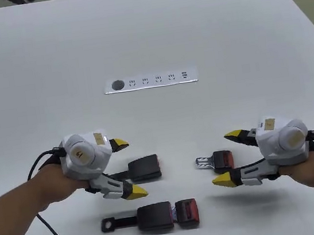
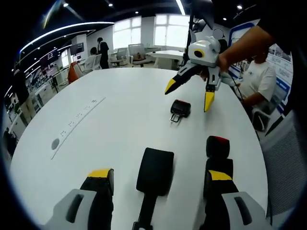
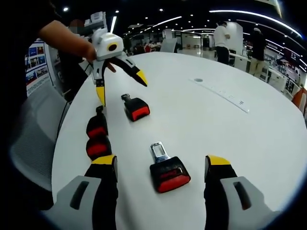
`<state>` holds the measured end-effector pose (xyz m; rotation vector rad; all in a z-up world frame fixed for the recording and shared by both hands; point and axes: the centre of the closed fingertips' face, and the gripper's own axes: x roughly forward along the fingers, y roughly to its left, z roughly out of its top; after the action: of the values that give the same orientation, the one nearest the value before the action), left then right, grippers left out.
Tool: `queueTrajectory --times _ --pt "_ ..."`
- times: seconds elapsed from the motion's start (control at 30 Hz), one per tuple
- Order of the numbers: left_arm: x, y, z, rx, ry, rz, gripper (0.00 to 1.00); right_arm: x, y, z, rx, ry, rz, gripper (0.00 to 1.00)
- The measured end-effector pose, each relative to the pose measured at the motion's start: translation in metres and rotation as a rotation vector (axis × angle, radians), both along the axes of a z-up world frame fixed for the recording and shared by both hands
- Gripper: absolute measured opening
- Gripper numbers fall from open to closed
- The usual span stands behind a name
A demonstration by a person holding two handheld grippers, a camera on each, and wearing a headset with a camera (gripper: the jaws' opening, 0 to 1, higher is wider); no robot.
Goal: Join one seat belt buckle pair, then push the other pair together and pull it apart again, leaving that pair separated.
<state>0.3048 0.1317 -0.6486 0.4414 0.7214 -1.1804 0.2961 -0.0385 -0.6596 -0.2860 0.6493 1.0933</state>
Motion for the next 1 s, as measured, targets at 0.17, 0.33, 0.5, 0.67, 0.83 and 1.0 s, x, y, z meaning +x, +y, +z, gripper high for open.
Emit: queueTrajectory --times 0.17,0.33,0.5,0.67,0.83,1.0 --pt "0.001 -0.004 -0.013 0.016 0.015 -0.021 0.79 0.004 -0.005 -0.012 -0.016 0.017 0.014 0.71" --pt "-0.001 -0.010 -0.020 0.016 0.022 -0.042 0.73 0.003 -0.009 -0.019 -0.035 0.033 0.039 0.67" --pt "-0.001 -0.009 -0.029 0.017 0.036 -0.045 0.71 0.003 -0.012 -0.025 -0.034 0.055 0.051 0.62" --pt "-0.005 -0.007 -0.036 0.020 0.049 -0.062 0.64 0.002 -0.012 -0.030 -0.040 0.056 0.088 0.56" --pt "0.001 -0.005 -0.038 0.020 0.025 -0.065 0.57 0.001 -0.009 -0.027 -0.046 0.057 0.107 0.48" --pt "0.001 -0.006 -0.039 0.032 0.000 -0.095 0.51 0.000 -0.010 -0.028 -0.056 0.049 0.130 0.45"
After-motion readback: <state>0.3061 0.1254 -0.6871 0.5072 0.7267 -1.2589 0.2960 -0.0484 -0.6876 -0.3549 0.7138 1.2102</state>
